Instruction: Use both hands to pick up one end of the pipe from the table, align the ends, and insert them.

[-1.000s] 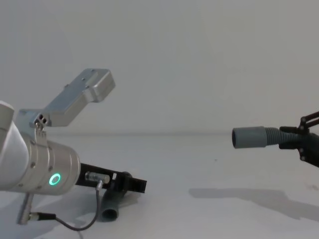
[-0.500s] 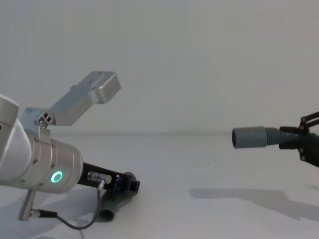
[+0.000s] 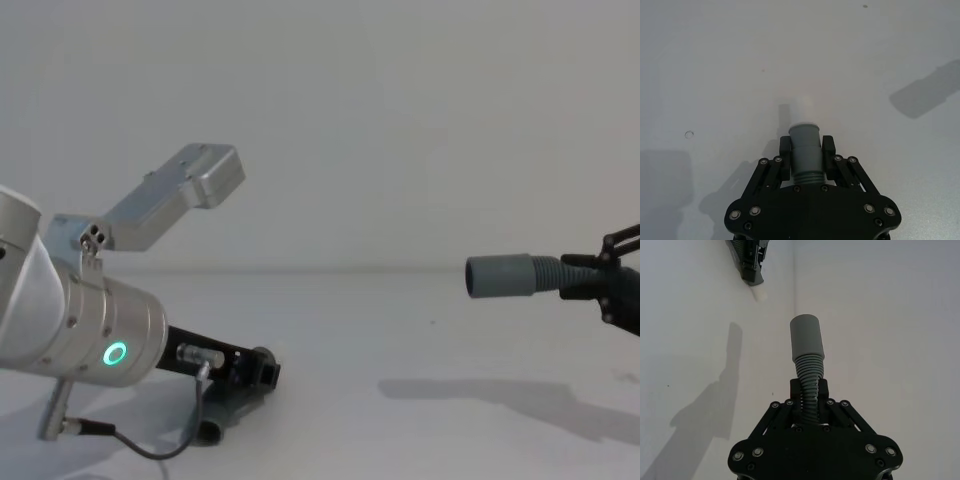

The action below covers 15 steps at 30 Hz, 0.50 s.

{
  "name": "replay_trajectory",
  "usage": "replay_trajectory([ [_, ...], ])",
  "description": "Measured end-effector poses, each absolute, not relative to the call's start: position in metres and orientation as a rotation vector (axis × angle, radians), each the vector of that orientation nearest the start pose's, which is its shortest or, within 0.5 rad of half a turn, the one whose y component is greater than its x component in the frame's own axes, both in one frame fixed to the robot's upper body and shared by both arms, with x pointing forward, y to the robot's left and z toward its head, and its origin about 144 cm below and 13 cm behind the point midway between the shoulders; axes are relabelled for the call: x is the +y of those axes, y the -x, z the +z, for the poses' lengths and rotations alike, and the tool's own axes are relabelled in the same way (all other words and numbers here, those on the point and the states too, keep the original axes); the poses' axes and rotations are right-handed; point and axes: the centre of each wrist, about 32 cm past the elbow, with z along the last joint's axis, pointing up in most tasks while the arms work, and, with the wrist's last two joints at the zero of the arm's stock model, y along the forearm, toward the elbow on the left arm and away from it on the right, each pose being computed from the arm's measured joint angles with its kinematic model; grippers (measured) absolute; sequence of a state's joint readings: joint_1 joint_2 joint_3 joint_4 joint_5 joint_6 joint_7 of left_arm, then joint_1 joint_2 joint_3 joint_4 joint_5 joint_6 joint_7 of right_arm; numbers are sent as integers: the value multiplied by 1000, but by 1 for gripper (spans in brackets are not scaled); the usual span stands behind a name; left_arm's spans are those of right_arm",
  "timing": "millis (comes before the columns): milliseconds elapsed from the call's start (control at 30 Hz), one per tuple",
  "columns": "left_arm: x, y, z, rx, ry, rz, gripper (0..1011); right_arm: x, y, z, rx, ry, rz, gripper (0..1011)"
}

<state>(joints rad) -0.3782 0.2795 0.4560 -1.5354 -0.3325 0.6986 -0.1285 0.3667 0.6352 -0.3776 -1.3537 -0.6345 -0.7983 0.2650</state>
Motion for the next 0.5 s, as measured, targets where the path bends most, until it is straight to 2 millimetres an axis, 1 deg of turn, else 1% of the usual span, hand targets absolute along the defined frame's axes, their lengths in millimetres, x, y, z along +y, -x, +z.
replay_trajectory([
  [267,176,-532,1230,229,-458,998,340,-344,-535,1208,-1305,493,-399,158],
  [500,182,-541,1234,170,-418,937,340,-344,-535,1208,-1305,493,-399,158],
])
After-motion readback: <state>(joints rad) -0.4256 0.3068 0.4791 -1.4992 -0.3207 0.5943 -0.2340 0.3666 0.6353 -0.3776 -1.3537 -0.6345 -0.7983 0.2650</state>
